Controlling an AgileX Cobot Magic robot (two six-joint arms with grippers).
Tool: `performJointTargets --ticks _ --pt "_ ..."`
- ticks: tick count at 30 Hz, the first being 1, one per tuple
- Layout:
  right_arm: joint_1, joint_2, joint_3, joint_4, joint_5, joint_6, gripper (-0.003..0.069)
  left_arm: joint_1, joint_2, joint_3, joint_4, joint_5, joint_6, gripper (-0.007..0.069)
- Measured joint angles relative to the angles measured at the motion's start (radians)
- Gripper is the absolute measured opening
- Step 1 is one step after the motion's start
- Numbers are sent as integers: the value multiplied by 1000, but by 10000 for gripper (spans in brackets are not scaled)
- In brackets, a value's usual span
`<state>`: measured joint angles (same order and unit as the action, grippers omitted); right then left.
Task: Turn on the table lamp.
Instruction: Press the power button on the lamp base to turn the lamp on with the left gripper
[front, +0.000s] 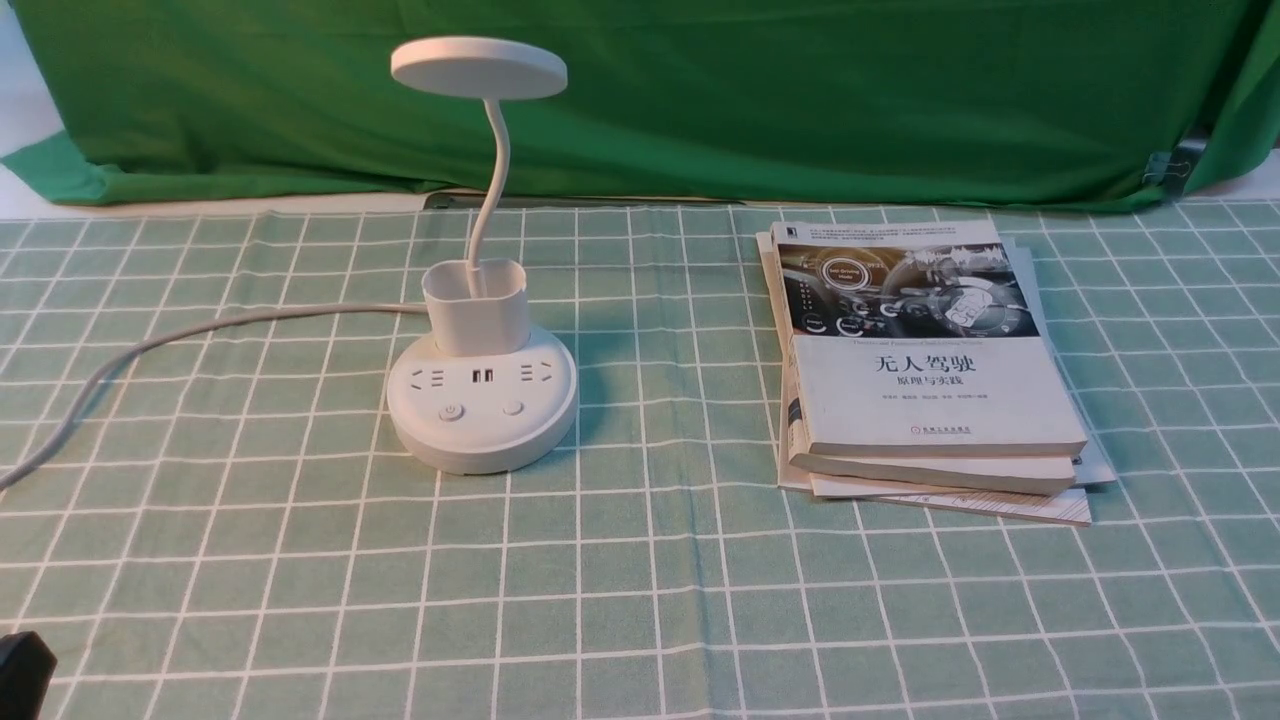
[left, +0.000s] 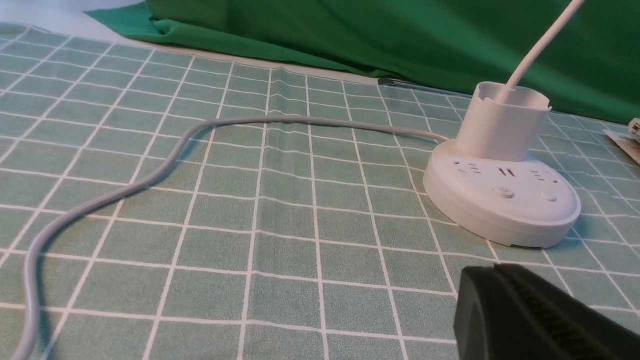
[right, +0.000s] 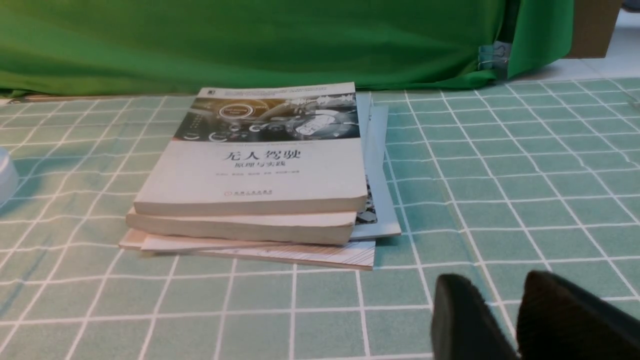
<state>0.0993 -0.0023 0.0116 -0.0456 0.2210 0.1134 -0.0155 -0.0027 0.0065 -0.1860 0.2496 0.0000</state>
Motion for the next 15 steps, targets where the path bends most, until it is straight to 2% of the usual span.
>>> performJointTargets --ticks 5,15 --pt "0 0 0 0 1 0 239 0 0 0 120 0 129 21" --pt "0 0 0 0 1 0 239 0 0 0 198 -22 190 21"
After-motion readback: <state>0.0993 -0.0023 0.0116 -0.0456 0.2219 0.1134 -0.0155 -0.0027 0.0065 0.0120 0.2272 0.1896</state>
